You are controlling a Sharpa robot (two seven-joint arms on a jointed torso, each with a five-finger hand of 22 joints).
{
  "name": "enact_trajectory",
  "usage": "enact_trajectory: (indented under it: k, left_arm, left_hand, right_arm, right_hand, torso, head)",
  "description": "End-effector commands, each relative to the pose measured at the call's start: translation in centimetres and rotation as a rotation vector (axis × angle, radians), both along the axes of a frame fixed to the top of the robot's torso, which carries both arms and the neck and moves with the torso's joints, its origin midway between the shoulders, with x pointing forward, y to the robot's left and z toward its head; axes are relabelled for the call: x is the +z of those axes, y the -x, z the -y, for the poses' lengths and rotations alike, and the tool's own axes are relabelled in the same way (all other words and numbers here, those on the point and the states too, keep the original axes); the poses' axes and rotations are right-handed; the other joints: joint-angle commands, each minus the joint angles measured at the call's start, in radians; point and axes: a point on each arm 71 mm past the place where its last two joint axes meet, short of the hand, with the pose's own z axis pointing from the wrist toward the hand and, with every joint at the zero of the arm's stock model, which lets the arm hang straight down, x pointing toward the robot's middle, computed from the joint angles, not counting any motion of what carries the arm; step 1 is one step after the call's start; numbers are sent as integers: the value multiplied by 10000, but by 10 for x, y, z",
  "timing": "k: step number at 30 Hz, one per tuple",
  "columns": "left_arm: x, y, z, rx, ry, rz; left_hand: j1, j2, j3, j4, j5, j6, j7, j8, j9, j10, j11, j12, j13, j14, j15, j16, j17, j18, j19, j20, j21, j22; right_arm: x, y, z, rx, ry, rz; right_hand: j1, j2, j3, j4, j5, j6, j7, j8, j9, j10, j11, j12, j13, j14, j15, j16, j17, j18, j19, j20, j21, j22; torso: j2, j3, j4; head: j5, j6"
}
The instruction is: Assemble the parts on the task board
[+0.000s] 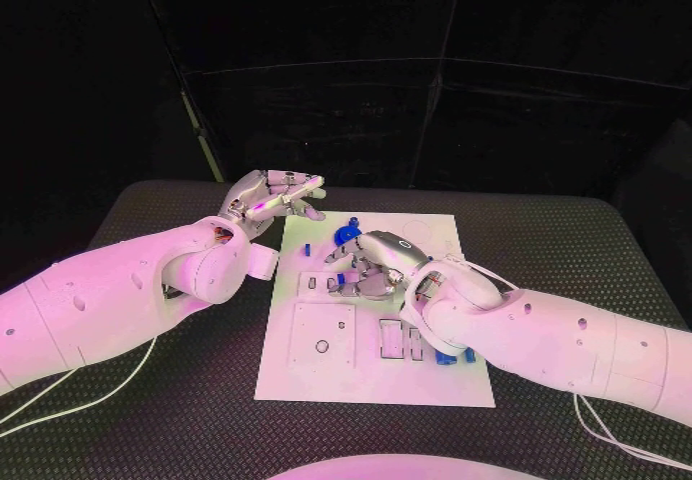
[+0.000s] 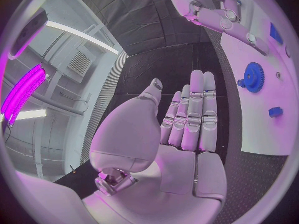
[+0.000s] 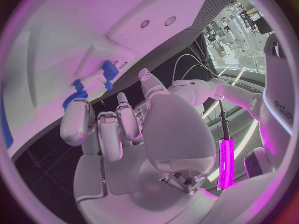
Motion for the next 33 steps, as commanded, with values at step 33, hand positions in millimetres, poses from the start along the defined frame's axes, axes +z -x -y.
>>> enact_trajectory:
  k: [33]
  left_arm:
    - [-25,-15,42,-3316,-12105,-2274]
  left_hand:
    - [-1872,737,-2807,1490,5,1254,-1600,3137,3966,2821,-1588,10842,10382,3529,-1428,11278,11590,-959,3367,-1370,9148,9965]
  right_arm:
    - [92,-56,143,-2697,-4536,-2243]
  right_hand:
    - [164,433,-493,71,1026,762,-281,598,87,-196,-226,-127,54,748,-111,-201,1284,-52,-253,-121,-207,-481]
  torso:
    - [-559,113,118]
  head:
    - [97,-42]
